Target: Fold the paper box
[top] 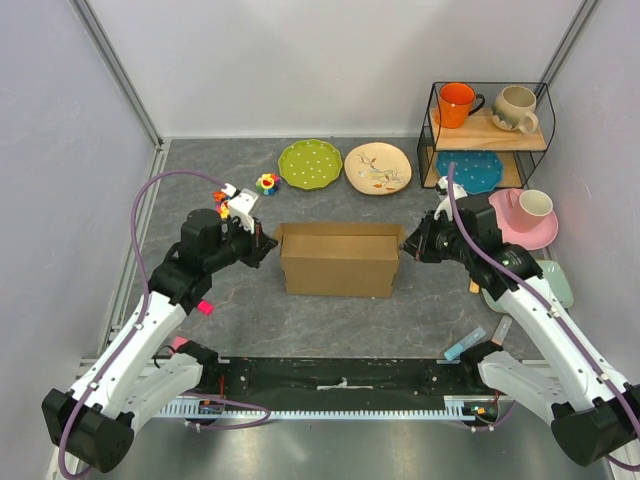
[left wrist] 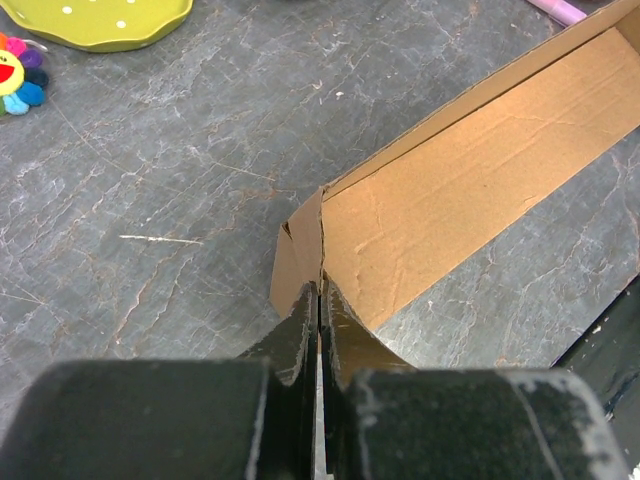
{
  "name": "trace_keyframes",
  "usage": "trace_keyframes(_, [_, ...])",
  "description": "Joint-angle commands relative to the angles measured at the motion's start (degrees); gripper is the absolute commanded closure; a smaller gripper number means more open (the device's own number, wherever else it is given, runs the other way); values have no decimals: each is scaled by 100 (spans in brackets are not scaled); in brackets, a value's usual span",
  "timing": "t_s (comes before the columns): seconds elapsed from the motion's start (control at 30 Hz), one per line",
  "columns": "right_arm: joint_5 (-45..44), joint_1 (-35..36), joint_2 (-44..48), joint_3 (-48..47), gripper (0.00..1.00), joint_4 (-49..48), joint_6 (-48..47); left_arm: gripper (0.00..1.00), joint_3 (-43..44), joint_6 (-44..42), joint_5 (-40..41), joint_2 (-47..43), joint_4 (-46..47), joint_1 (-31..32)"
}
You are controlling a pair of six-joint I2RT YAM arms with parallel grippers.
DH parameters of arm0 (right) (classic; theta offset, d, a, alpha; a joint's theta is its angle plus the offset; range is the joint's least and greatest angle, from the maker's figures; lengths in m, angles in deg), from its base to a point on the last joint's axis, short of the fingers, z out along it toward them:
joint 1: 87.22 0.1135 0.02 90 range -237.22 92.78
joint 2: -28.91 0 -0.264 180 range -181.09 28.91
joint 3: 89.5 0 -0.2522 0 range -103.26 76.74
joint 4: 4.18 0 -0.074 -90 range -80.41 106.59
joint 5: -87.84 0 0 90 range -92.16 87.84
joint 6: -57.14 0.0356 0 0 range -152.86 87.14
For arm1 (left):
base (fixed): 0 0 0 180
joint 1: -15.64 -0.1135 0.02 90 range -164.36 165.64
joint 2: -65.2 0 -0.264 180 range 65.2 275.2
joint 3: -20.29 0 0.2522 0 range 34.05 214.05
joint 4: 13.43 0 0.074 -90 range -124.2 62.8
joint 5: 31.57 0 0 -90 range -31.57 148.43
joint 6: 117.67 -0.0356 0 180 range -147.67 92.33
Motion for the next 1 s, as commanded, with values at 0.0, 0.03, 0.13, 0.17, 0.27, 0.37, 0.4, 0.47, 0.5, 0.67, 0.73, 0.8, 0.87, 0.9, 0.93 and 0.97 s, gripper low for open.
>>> trace_keyframes(0.0, [256, 37, -84, -131, 100, -150, 363, 98, -45, 122, -191, 7, 380, 20])
trace_keyframes(0.03, [265, 37, -93, -139, 100, -150, 355, 98, -54, 122, -182, 7, 388, 20])
trace_keyframes(0.13, [81, 46, -93, -87, 100, -150, 232, 98, -55, 140, -182, -1, 415, 20])
trace_keyframes(0.17, [37, 64, -85, -52, 100, -150, 179, 98, -46, 183, -190, 7, 406, 20])
trace_keyframes(0.27, [-209, 125, 12, 185, 100, -193, 3, 98, 16, 368, -217, 16, 432, 20])
trace_keyframes(0.37, [-446, 204, 91, 475, 100, -238, -67, 98, 60, 683, -296, -10, 494, 20])
trace_keyframes(0.4, [-490, 222, 100, 572, 100, -246, -67, 98, 77, 772, -322, -28, 546, 20])
trace_keyframes(0.47, [-587, 266, 153, 625, 100, -264, -85, 98, 95, 1069, -384, -45, 608, 20])
trace_keyframes(0.5, [-605, 275, 179, 651, 100, -264, -94, 98, 95, 1176, -445, -80, 669, 20])
trace_keyframes(0.67, [-693, 336, 214, 625, 100, -246, -120, 98, 95, 1861, -437, -107, 819, 20])
trace_keyframes(0.73, [-719, 371, 197, 634, 100, -238, -138, 98, 78, 2229, -410, -107, 845, 20])
trace_keyframes(0.8, [-754, 398, 170, 651, 100, -238, -147, 98, 42, 2468, -436, -81, 889, 20])
trace_keyframes(0.87, [-790, 450, 162, 669, 100, -238, -164, 98, -19, 2819, -393, -54, 898, 20])
trace_keyframes(0.9, [-851, 485, 153, 678, 100, -238, -199, 98, -37, 2925, -367, -54, 890, 20])
trace_keyframes(0.93, [-895, 512, 144, 678, 100, -238, -217, 98, -72, 3161, -323, -63, 855, 20])
trace_keyframes(0.97, [-947, 564, 144, 704, 100, -229, -252, 98, -89, 3268, -261, -80, 846, 20])
